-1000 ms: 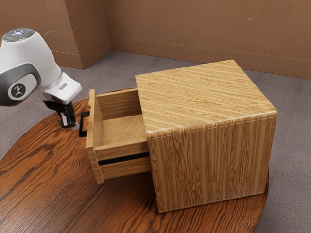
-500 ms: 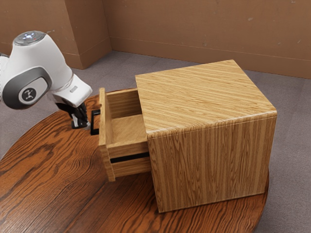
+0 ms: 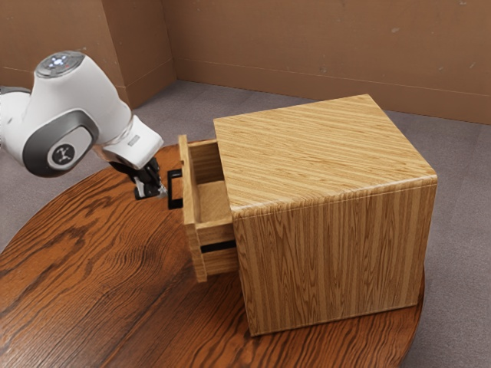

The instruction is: Push the drawer handle with one arm to close the drawer

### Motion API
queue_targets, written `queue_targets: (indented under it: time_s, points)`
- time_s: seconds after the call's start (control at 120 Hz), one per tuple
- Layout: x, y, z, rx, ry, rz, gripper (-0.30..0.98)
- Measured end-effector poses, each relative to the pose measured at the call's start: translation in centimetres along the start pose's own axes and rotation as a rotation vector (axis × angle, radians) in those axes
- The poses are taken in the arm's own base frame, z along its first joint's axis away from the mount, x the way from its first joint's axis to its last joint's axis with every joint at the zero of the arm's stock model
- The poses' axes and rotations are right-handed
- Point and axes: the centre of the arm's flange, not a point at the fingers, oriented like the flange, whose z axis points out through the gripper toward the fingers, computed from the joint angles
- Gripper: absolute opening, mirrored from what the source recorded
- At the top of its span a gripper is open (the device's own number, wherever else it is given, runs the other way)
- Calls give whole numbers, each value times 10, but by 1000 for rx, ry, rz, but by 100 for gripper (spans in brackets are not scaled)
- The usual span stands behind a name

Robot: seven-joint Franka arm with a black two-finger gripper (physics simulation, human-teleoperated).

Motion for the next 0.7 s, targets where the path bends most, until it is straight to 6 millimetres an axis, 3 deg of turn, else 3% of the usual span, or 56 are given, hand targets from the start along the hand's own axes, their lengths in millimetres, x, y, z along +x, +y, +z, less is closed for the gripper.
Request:
queue_targets:
  time_s: [0.7]
  points:
    - [40, 6, 20, 84, 119, 53, -10]
